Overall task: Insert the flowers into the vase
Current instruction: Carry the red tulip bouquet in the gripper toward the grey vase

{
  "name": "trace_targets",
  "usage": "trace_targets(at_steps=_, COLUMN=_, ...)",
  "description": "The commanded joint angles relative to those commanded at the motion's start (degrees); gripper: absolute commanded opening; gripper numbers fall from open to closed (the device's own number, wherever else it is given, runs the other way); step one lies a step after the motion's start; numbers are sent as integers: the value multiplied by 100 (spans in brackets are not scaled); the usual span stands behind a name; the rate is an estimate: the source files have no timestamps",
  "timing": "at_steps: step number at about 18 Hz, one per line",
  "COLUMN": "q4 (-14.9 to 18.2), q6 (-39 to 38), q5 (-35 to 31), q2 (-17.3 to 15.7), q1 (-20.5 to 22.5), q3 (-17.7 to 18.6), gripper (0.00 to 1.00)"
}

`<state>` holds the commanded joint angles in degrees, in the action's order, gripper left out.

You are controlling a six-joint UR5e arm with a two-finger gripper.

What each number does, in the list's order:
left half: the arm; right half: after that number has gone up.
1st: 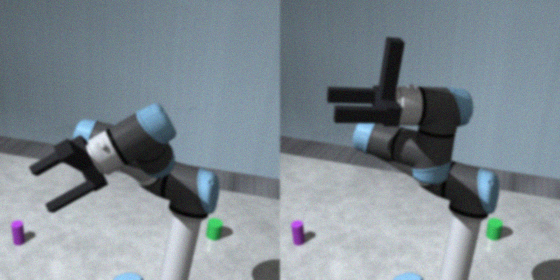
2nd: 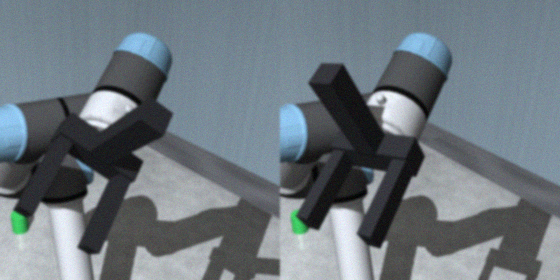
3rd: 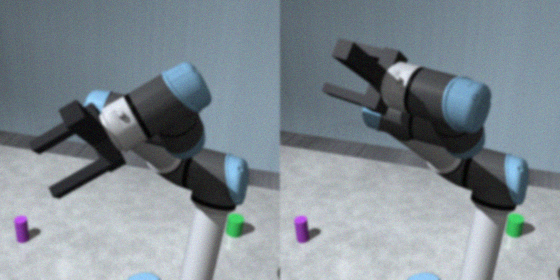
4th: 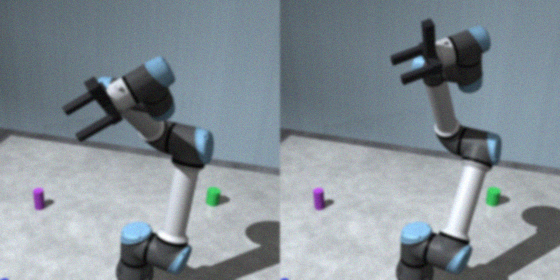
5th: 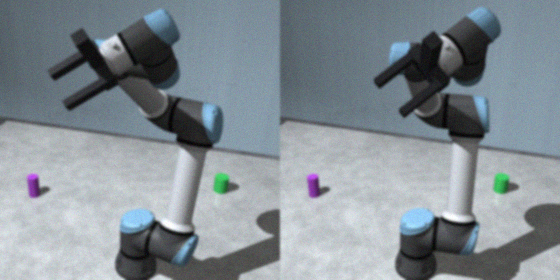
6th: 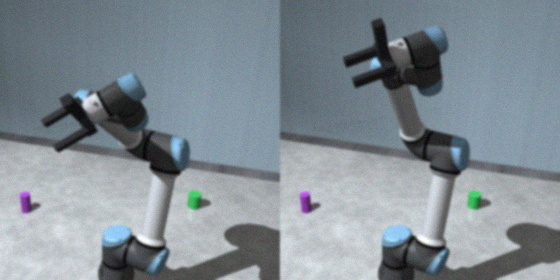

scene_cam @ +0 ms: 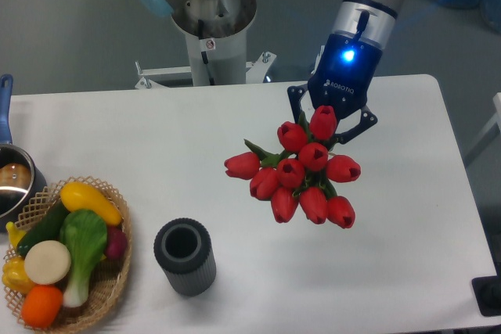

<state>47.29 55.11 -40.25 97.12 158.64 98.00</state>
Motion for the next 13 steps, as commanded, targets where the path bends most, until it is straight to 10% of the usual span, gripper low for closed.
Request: trace_targets(at_steps=13, q4=0, q6=-18, q5=378, q2=18, q1=18, q3=-26, gripper=16)
